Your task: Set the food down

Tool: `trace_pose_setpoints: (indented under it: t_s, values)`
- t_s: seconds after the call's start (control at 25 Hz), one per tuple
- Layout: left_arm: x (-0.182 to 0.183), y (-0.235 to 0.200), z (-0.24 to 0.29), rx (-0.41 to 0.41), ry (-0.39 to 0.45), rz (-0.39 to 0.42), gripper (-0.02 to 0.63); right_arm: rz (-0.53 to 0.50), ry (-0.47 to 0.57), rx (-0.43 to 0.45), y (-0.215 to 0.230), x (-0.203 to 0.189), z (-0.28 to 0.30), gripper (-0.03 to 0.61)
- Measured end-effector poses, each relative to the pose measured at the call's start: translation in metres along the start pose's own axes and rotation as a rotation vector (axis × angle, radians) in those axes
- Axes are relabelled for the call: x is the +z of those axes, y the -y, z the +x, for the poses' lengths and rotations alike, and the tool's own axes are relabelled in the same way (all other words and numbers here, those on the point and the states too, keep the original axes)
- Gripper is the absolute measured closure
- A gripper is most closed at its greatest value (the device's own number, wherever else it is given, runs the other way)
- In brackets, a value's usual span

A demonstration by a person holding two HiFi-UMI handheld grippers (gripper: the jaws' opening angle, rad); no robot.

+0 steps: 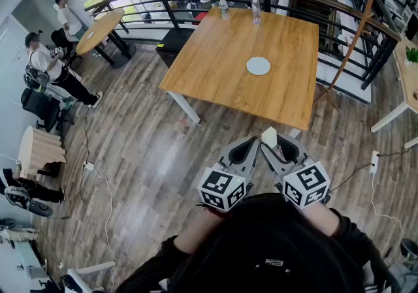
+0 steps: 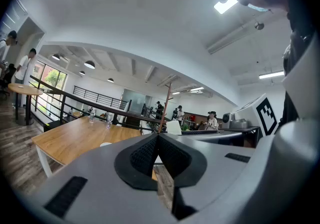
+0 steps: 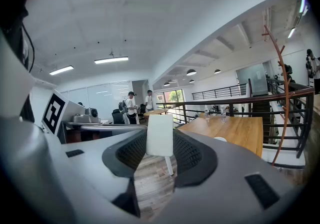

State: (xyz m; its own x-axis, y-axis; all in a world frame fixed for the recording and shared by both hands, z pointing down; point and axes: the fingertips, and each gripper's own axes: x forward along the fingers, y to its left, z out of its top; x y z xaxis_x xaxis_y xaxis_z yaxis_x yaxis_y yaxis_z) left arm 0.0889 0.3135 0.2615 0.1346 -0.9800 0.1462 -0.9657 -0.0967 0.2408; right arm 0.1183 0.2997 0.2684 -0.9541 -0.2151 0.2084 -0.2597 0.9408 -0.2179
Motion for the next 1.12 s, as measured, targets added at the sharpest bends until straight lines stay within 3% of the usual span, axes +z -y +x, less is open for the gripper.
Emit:
trace_pose_setpoints:
  t_s: [0.68,1.12]
  values:
    - [-0.005,0.02,0.024,-0.021,-0.019,0.006,0.615,0.055,0.001,0.003,0.026,-0.006,-0.016,0.403]
    - [-0.023,0.048,0.044,-0.005,-0.088,0.03,0.615,0.113,0.013,0.005,0.048,-0.023,-0.042,0.403]
